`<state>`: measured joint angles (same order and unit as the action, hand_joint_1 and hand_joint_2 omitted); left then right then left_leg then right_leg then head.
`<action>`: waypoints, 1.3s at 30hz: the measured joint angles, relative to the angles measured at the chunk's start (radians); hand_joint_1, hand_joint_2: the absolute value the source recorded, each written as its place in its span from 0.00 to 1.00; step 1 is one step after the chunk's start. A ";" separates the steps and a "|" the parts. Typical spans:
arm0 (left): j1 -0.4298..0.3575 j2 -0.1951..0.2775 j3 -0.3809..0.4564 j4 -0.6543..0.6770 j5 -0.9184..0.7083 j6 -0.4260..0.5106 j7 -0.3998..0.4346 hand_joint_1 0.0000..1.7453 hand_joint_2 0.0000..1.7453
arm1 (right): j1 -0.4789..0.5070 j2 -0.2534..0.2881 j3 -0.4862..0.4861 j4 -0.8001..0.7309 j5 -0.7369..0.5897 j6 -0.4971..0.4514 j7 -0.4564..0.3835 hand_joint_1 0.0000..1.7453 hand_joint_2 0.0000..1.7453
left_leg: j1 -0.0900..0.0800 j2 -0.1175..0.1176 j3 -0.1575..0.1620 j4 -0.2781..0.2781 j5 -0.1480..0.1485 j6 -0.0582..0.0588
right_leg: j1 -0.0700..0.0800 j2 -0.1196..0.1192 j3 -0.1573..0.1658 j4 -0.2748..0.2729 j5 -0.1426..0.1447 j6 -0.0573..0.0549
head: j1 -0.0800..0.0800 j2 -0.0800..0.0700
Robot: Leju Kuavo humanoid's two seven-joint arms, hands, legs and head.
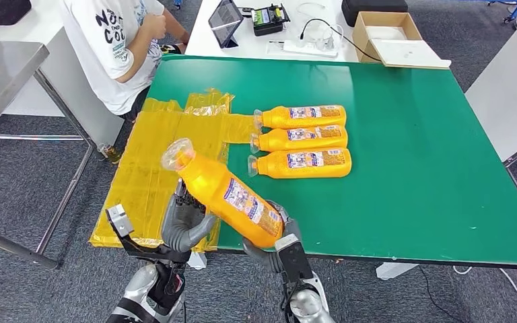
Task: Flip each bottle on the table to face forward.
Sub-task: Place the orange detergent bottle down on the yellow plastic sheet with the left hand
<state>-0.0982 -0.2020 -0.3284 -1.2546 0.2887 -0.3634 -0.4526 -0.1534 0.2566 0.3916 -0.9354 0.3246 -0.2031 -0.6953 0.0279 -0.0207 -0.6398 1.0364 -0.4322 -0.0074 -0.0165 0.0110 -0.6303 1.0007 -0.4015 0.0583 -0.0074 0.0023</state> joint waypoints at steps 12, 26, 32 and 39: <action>-0.014 0.003 -0.011 0.036 0.000 -0.016 0.012 0.00 1.00 | -0.075 0.055 0.060 0.215 0.018 0.011 0.000 1.00 1.00 | 0.000 0.000 0.000 0.000 0.000 0.000 | 0.000 0.000 0.000 0.000 0.000 0.000 | 0.000 0.000; -0.054 0.028 -0.033 0.175 -0.049 0.003 0.062 0.00 1.00 | -0.101 0.064 0.077 0.273 0.018 0.002 0.001 1.00 1.00 | 0.000 0.000 0.000 0.000 0.000 0.000 | 0.000 0.000 0.000 0.000 0.000 0.000 | 0.000 0.000; -0.066 0.030 -0.035 0.209 -0.084 0.036 0.058 0.00 1.00 | -0.108 0.065 0.078 0.290 0.018 -0.002 0.001 1.00 1.00 | 0.000 0.000 0.000 0.000 0.000 0.000 | 0.000 0.000 0.000 0.000 0.000 0.000 | 0.000 0.000; -0.070 0.030 -0.035 0.230 -0.046 -0.006 0.046 0.00 1.00 | -0.114 0.065 0.086 0.303 0.027 -0.005 0.005 1.00 1.00 | 0.000 0.000 0.000 0.000 0.000 0.000 | 0.000 0.000 0.000 0.000 0.000 0.000 | 0.000 0.000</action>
<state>-0.1684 -0.1720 -0.3630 -1.0250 0.2428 -0.3692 -0.4066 -0.2673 0.3217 0.4780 -0.6319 0.3518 -0.2079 -0.6908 0.0279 -0.0206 -0.6398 1.0365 -0.4321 -0.0074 -0.0165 0.0110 -0.6307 1.0008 -0.4014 0.0582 -0.0074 0.0023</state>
